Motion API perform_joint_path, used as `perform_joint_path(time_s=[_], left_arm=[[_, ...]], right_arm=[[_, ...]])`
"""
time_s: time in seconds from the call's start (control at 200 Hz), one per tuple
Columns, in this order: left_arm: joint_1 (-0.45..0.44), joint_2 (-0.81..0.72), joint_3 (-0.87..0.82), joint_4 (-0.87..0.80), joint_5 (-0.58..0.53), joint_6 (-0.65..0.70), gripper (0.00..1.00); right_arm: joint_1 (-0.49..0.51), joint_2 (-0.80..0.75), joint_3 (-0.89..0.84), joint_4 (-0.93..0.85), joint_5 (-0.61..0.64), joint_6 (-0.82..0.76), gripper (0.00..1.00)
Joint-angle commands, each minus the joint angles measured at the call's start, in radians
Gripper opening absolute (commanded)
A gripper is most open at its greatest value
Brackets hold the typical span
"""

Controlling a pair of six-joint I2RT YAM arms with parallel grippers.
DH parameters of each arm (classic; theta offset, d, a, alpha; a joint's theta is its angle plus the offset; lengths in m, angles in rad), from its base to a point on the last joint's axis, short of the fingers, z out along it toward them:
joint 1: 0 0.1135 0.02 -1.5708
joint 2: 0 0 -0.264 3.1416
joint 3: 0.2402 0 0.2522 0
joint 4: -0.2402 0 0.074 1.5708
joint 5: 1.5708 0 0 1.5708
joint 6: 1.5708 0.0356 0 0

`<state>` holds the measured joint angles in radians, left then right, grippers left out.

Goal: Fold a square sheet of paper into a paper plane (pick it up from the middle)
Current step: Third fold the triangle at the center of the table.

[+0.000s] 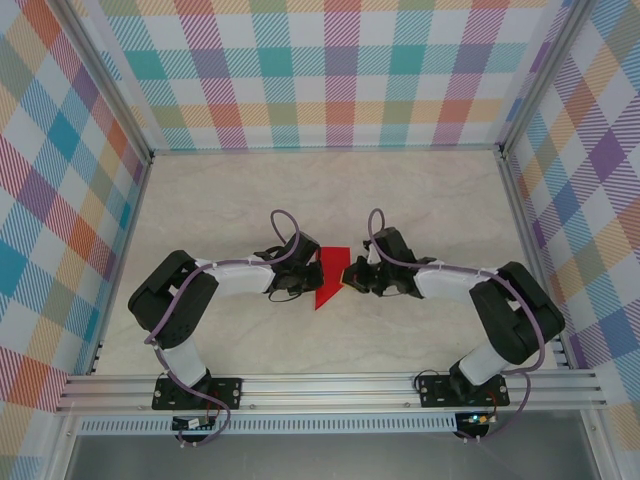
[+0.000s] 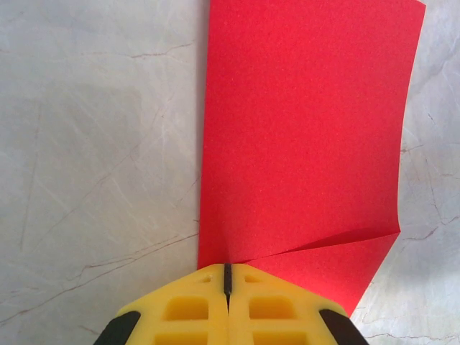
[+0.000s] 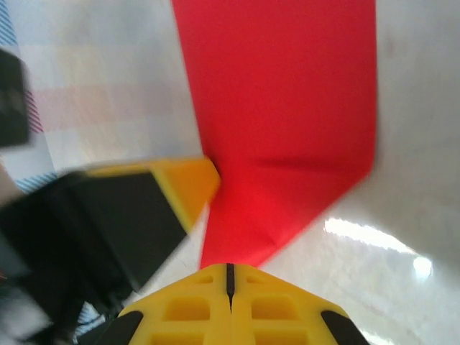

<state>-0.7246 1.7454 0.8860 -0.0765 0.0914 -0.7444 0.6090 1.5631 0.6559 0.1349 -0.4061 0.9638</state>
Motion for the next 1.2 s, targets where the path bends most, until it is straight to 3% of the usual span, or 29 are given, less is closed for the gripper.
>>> perform_joint_path(time_s=[0.0,0.225,0.54,0.86,1.195], left_arm=[[-0.004,0.060,-0.048,-0.135,-0.067,-0.006,0.04],[-0.004,0.051,-0.049,-0.142,-0.069,-0.006,0.04],[-0.003,0.052,-0.054,-0.132,-0.056,-0.010,0.04],[-0.004,0.054,-0.054,-0.131,-0.056,-0.010,0.04],[-0.003,0.058,-0.057,-0.135,-0.061,-0.015,0.04]], right_arm=[[0.047,0.028,-0.032,0.149,-0.042,0.106,0.03],[0.109,0.113,-0.026,0.253,-0.026,0.184,0.03],[0.123,0.181,-0.007,0.308,-0.060,0.194,0.03],[0.124,0.186,0.004,0.146,-0.011,0.156,0.03],[0.151,0.121,-0.003,0.199,-0.024,0.132,0.03]])
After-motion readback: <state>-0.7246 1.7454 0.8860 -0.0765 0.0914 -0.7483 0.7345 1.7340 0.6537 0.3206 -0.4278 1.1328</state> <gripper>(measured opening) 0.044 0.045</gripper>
